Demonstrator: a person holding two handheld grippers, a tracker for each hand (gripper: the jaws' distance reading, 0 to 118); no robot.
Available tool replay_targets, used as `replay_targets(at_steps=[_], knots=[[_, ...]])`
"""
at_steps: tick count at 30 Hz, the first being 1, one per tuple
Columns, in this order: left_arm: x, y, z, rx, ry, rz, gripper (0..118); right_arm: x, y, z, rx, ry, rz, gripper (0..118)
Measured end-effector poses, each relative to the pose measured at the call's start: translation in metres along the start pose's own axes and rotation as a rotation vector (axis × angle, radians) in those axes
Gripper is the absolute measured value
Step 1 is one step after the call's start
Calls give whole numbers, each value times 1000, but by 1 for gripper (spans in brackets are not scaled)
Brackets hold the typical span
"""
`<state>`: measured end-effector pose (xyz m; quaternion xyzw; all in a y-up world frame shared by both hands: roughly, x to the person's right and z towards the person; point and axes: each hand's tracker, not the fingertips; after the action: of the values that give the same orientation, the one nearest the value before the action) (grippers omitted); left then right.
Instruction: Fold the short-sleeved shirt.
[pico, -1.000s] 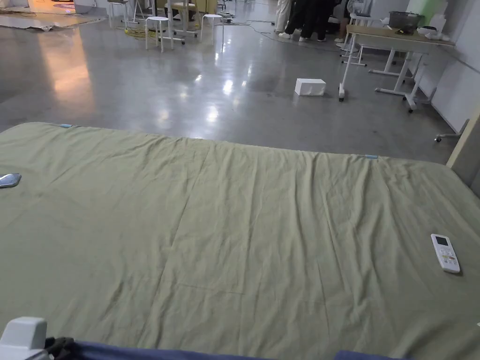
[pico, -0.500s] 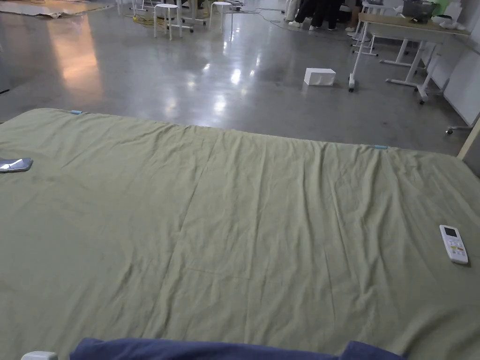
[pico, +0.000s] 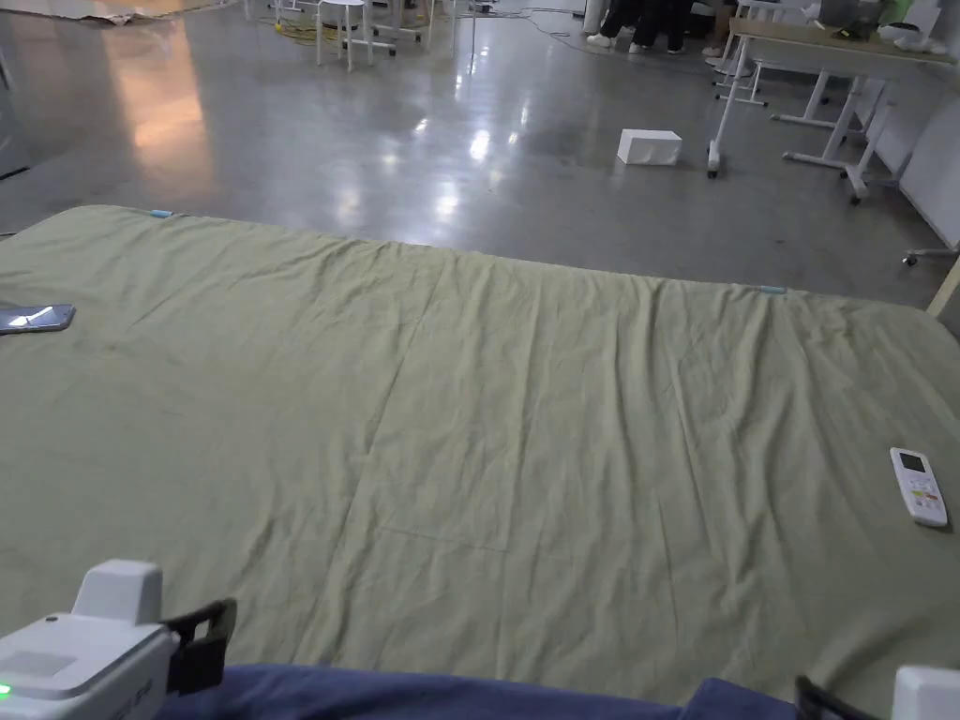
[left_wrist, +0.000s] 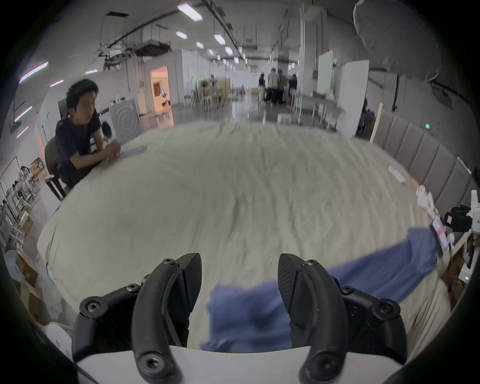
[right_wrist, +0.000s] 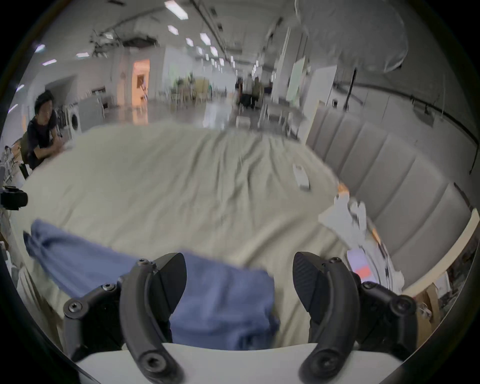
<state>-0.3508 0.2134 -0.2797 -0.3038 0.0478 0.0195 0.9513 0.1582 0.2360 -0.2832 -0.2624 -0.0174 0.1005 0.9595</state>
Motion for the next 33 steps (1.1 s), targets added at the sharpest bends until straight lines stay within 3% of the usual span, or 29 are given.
replay_targets(at_steps=[5,8,10,11,12,17,19,22,27,33], knots=[[33,32,-1,196,25,12,62,-33,45,3,242,18,-81,84],[52,48,6,315,41,4,59,-52,63,4,353,5,-120,64],[66,58,12,386,69,-14,48,-64,73,9,431,-50,-133,44],[70,61,14,412,74,-21,38,-67,77,12,487,-65,-100,34],[74,65,17,427,80,-15,24,-69,77,8,477,-47,-128,21],[86,75,23,457,80,-20,1,-79,84,2,473,-27,-122,0],[90,77,24,449,113,-36,0,-84,85,6,535,-73,-65,0],[89,75,30,461,93,-15,0,-85,84,5,503,-44,-102,0],[74,75,44,447,53,-29,0,-85,87,6,503,-25,-92,0],[14,45,35,183,24,42,0,-85,82,5,480,-22,-78,0]])
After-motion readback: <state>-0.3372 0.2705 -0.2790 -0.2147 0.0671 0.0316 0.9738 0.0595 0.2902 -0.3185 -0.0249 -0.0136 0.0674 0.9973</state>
